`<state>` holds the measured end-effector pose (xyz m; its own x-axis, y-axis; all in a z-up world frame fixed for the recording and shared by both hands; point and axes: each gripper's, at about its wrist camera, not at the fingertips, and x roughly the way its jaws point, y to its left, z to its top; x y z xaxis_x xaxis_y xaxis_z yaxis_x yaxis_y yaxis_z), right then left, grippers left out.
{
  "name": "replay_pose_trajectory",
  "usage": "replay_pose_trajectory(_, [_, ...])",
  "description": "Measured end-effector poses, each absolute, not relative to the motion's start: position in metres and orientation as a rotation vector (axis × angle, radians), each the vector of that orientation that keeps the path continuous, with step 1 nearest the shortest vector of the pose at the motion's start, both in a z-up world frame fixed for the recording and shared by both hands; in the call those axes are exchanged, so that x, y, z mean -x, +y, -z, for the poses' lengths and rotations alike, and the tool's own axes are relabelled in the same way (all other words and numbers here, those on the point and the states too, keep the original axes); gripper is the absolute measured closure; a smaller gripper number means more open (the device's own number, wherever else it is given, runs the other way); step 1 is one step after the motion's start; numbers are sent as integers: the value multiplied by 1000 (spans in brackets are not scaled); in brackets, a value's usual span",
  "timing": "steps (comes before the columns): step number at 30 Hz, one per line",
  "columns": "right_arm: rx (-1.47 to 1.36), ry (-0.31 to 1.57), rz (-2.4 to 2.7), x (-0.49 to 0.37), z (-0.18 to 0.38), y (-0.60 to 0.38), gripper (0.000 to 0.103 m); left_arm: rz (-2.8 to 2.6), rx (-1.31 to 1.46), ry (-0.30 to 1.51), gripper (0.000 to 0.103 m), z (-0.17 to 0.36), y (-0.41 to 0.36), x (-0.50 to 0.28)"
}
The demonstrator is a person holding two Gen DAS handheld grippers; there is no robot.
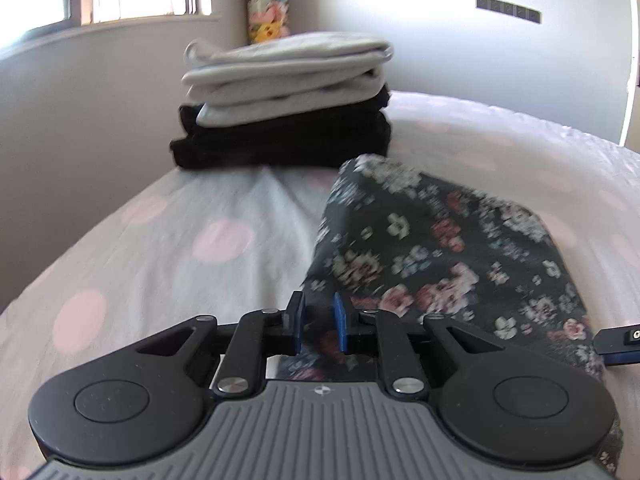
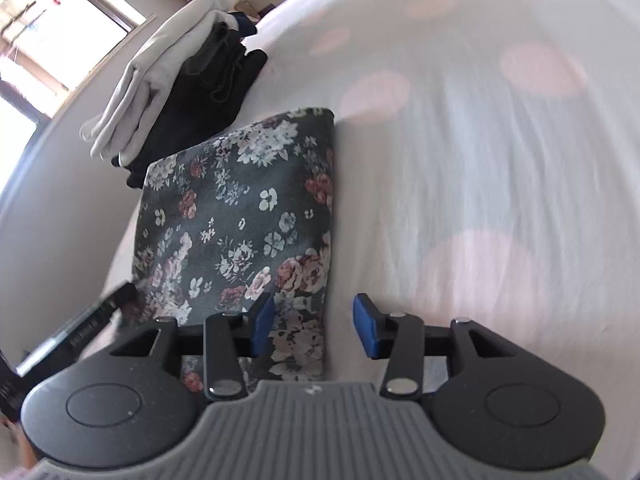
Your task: Fold clothes
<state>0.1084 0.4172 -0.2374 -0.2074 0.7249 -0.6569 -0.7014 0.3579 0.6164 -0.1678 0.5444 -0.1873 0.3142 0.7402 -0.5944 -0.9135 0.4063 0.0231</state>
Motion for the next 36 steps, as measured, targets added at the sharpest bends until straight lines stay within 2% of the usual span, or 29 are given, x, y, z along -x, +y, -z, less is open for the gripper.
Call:
replay_pose_trajectory(5, [-151,1313,-1316,-114,253,424,55,-1114,411,579,74,194,553,177])
replay_pose_trajectory(12, [-205,1334,-1355,-115,263,439,58,-1108,492,577,74,202,563,188])
replay_pose_trajectory(17, [-227,1335,-1355,-117,265,443,72,-1099,529,554,74,204,565,192])
replay_pose_trajectory(19, [-254,1320,-1363,-118,260,438,83,-1086,563,533,75,206,567,196])
replay_pose_trajectory(22, [-275,1299,-1368,-119,246,427,89,-1061,620,498,77,208,569,203])
replay_pose_trajectory(28, [-295,1259,-1369,-119,215,401,90,-939,762,469,79,212,562,203])
replay_pose_trajectory(36, [-325,1284,-1196,-179,207,298,90,-646,804,612,80,211,516,135])
